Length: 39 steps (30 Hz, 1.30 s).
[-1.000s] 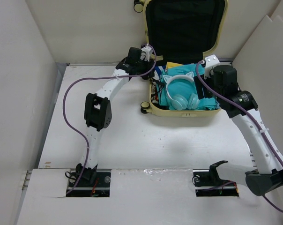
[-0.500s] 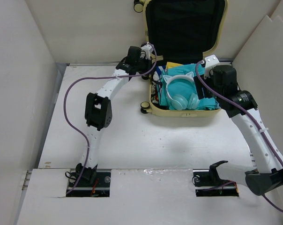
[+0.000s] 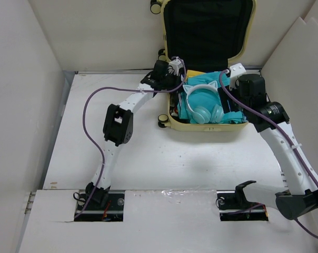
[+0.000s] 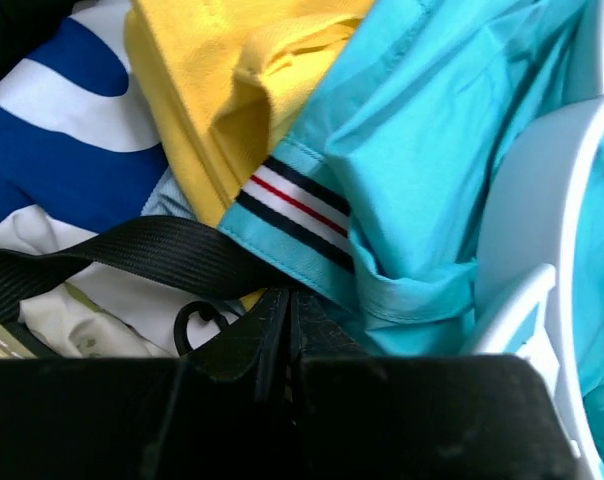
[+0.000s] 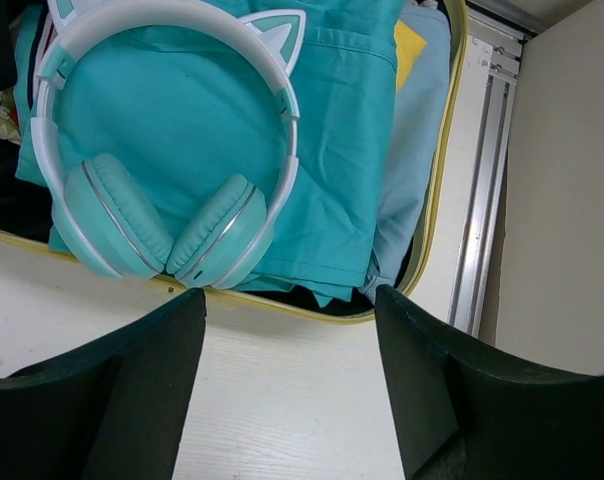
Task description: Pack the luggage
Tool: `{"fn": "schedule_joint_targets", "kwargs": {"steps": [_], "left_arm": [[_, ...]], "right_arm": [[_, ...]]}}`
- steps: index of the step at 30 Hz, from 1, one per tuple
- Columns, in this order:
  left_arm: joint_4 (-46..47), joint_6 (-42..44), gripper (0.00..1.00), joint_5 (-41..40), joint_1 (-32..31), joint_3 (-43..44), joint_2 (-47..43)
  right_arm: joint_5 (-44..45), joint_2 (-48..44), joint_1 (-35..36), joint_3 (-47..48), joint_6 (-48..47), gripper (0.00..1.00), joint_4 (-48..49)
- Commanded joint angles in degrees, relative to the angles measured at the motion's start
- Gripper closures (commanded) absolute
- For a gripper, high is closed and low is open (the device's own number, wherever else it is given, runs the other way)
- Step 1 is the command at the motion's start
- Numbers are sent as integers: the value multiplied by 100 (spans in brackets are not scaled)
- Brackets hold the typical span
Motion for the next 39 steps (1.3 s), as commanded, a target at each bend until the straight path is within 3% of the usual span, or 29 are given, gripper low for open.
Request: {"fn": "schedule_joint_targets", "kwargs": {"steps": [1,5,6,7,11,15,23,30,33,35,39], "left_arm": [[120,-178,100,172,-5,195,-35],[-3,-116,100,-382,56,-33,-35],[-3,-116,92,-382,108,-33,-96],[-73,-116,68,-452,196,-86,-166],[-267,234,40,-453,197,-25,-474],[-329,481,22,-514,144,28,-834],[-276,675,0,-927,91,151,-1291],[-276,763,0,-1120,152,283,-1537],[-224,683,0,-1296,354,-111,-1792],[-171,744,6,-1436,425,-488,-1986],[-118,921,36,-1692,487,-736,-2065]], "right_arm": [[139,-90,42,108,-55,27,-59],[86,-90,42,223,-55,27,-59],[86,-90,42,223,-55,27,-59],[86,-90,42,223,-55,27,-59],[-19,-38,42,275,-55,25,-59],[-19,15,42,275,-55,24,-6],[-80,76,-27,275,120,21,-6],[-335,77,-81,275,296,20,-6],[-204,77,-308,197,892,20,-111],[-273,77,-712,-83,1470,20,-111],[-221,-143,-1520,-796,2343,19,73]]}}
